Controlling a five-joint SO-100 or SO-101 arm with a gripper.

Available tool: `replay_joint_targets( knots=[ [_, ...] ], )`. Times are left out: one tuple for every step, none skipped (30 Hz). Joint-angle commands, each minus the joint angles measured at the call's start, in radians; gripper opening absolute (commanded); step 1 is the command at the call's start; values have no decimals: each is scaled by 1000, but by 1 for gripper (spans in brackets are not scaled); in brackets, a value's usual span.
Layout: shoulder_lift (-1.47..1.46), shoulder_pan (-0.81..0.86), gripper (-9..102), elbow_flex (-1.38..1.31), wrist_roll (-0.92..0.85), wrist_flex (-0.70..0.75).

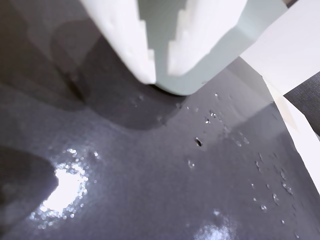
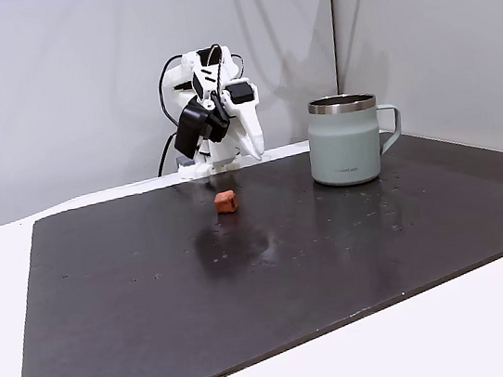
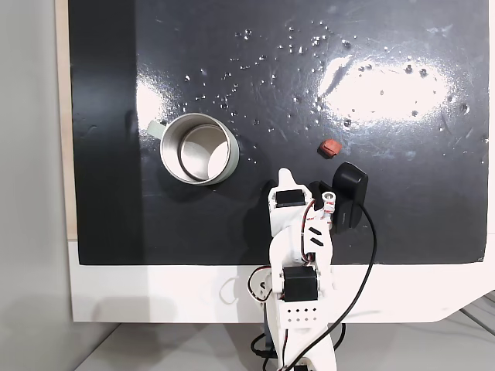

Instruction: Grasp a cube and put it in the cup.

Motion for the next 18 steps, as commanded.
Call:
replay_joint_targets(
  knots=[
    [9,31,0,-2,29,-44],
    [9,31,0,-2,29,-44],
    [9,31,0,-2,29,-44],
    [9,31,0,-2,29,-44],
    [9,31,0,-2,29,-44],
    [9,31,0,-2,29,-44],
    [9,31,0,-2,29,-44],
    [9,31,0,-2,29,-44],
    [9,31,0,-2,29,-44],
    [9,31,0,-2,29,-44],
    [9,31,0,-2,28,-44],
    [9,31,0,-2,28,-44],
    [9,31,0,-2,25,-44],
    [9,34,0,-2,17,-44],
    [9,38,0,-3,11,-44],
    [9,46,0,-8,3,-44],
    [9,54,0,-17,-3,-40],
    [9,61,0,-31,-9,-34]
  ],
)
